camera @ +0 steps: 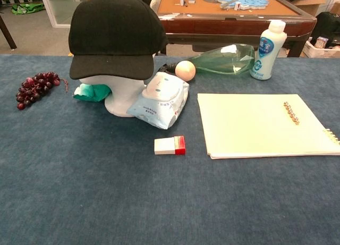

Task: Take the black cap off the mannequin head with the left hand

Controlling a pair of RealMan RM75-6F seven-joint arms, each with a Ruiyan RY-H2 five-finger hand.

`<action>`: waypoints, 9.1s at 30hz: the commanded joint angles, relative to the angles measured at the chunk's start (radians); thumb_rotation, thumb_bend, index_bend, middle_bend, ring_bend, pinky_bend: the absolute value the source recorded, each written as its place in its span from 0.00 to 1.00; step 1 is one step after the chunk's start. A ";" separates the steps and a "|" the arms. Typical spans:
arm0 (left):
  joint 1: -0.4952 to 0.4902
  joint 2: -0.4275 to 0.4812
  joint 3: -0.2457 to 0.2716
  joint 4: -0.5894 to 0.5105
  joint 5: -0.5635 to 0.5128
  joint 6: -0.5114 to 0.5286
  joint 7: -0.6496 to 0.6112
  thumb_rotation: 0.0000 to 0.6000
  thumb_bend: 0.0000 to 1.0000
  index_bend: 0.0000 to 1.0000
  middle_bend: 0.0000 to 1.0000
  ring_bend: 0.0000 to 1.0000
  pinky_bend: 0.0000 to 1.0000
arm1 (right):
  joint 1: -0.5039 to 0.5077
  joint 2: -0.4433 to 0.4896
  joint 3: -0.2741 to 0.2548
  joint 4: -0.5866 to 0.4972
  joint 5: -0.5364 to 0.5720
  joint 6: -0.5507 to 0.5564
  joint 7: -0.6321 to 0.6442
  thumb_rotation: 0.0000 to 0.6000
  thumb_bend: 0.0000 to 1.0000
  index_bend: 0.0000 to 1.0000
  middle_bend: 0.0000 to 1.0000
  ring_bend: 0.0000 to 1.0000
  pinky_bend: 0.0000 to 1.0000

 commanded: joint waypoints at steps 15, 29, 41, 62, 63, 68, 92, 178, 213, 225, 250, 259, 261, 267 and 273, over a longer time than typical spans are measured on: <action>-0.039 -0.036 0.010 0.034 0.045 -0.039 -0.006 1.00 0.09 0.28 0.30 0.28 0.50 | -0.018 0.008 -0.002 -0.016 0.002 0.027 -0.001 1.00 0.00 0.07 0.05 0.01 0.19; -0.193 -0.062 -0.028 -0.013 0.289 -0.035 -0.042 1.00 0.03 0.51 0.62 0.53 0.63 | -0.036 0.027 0.017 -0.011 0.023 0.062 0.060 1.00 0.00 0.11 0.07 0.02 0.19; -0.350 -0.116 -0.080 -0.069 0.232 -0.233 0.021 1.00 0.00 0.58 0.72 0.58 0.65 | -0.041 0.043 0.029 -0.008 0.039 0.067 0.107 1.00 0.00 0.11 0.08 0.02 0.19; -0.457 -0.258 -0.146 -0.043 0.118 -0.264 0.169 1.00 0.00 0.60 0.77 0.61 0.65 | -0.045 0.061 0.035 -0.001 0.042 0.067 0.153 1.00 0.00 0.11 0.08 0.02 0.19; -0.461 -0.263 -0.149 -0.040 0.114 -0.263 0.170 1.00 0.00 0.61 0.77 0.61 0.65 | -0.044 0.061 0.035 -0.002 0.042 0.065 0.152 1.00 0.00 0.11 0.08 0.02 0.19; -0.474 -0.279 -0.152 -0.034 0.103 -0.260 0.167 1.00 0.00 0.61 0.78 0.62 0.65 | -0.043 0.062 0.036 -0.003 0.045 0.059 0.149 1.00 0.00 0.11 0.08 0.02 0.19; -0.524 -0.400 -0.172 0.128 0.132 -0.148 0.130 1.00 0.00 0.58 0.78 0.62 0.66 | -0.041 0.064 0.037 -0.005 0.047 0.051 0.149 1.00 0.00 0.11 0.08 0.02 0.19; -0.658 -0.280 -0.372 0.034 -0.046 -0.143 0.265 1.00 0.60 0.62 0.78 0.64 0.71 | -0.014 0.058 0.039 -0.008 0.080 -0.021 0.104 1.00 0.00 0.11 0.09 0.02 0.19; -0.616 -0.207 -0.405 0.167 -0.106 0.024 0.256 1.00 0.60 0.62 0.78 0.65 0.72 | -0.009 0.054 0.039 -0.008 0.087 -0.031 0.093 1.00 0.00 0.11 0.09 0.02 0.19; -0.455 -0.141 -0.296 0.171 -0.021 0.169 0.199 1.00 0.60 0.62 0.78 0.65 0.72 | -0.004 0.047 0.037 -0.012 0.090 -0.043 0.068 1.00 0.00 0.11 0.09 0.02 0.19; -0.274 -0.341 -0.052 0.512 0.171 0.265 0.038 1.00 0.60 0.62 0.78 0.65 0.72 | 0.001 0.044 0.036 -0.016 0.094 -0.053 0.055 1.00 0.00 0.11 0.09 0.02 0.19; -0.211 -0.347 0.014 0.513 0.177 0.232 0.073 1.00 0.60 0.61 0.77 0.64 0.72 | 0.003 0.045 0.036 -0.019 0.099 -0.060 0.045 1.00 0.00 0.11 0.09 0.02 0.19; -0.196 -0.300 0.040 0.420 0.162 0.180 0.113 1.00 0.60 0.60 0.75 0.62 0.72 | 0.003 0.044 0.036 -0.020 0.100 -0.060 0.045 1.00 0.00 0.11 0.09 0.02 0.19; -0.167 -0.130 0.081 0.063 0.022 0.002 0.333 1.00 0.48 0.39 0.63 0.53 0.72 | 0.004 0.044 0.035 -0.021 0.101 -0.064 0.039 1.00 0.00 0.11 0.09 0.02 0.19; -0.155 -0.056 0.096 -0.097 -0.049 -0.050 0.514 1.00 0.18 0.14 0.49 0.47 0.71 | 0.005 0.043 0.036 -0.021 0.104 -0.067 0.035 1.00 0.00 0.11 0.09 0.02 0.19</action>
